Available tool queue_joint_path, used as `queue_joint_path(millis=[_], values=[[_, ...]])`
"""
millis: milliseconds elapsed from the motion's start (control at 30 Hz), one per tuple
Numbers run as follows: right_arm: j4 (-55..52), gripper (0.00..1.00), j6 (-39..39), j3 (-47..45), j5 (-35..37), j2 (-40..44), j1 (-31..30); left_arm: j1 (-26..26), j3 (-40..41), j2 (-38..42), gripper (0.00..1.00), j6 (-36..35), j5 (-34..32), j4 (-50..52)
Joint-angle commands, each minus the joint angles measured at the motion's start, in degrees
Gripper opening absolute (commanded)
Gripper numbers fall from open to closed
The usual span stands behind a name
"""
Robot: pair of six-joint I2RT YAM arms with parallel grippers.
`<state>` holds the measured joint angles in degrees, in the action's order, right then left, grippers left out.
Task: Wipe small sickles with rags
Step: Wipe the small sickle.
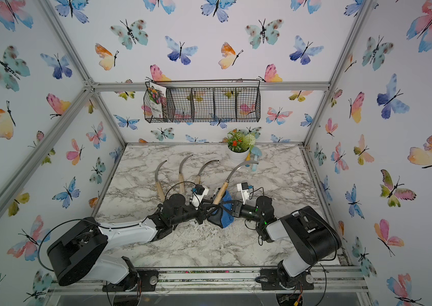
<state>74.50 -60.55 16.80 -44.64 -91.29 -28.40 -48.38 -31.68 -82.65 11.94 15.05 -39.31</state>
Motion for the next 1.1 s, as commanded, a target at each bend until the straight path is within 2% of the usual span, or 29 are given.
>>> queue_joint_path(millis=[0, 300, 533, 800, 967, 1067], values=[[7.4, 0.02, -1.9, 2.1, -4.4, 0.3, -0.5, -0.3, -1.7, -1.6, 0.00, -1.2, -1.0, 1.4], [2.9, 0.02, -1.9, 6.0, -3.9, 5.0, 2.9, -0.3, -2.0, -2.1, 0.00, -0.9, 0.5, 1.5], [-11.4, 0.02, 2.8, 12.0, -3.2, 12.8, 7.6, -0.3, -2.4, -2.9, 0.00, -0.6, 1.1, 1.9], [-17.5, 0.02, 4.3, 16.0, -4.9, 13.8, 11.0, -0.5, -2.4, -2.7, 0.00, -0.4, 1.6, 1.7], [-9.6, 0.02, 0.6, 11.8, -5.0, 8.9, 9.8, -0.5, -1.8, -2.1, 0.00, 1.0, 0.3, 0.7], [-4.2, 0.02, -0.6, 9.3, -4.9, 5.5, 6.8, -0.4, -1.8, -2.0, 0.00, 1.5, -0.1, 0.6]])
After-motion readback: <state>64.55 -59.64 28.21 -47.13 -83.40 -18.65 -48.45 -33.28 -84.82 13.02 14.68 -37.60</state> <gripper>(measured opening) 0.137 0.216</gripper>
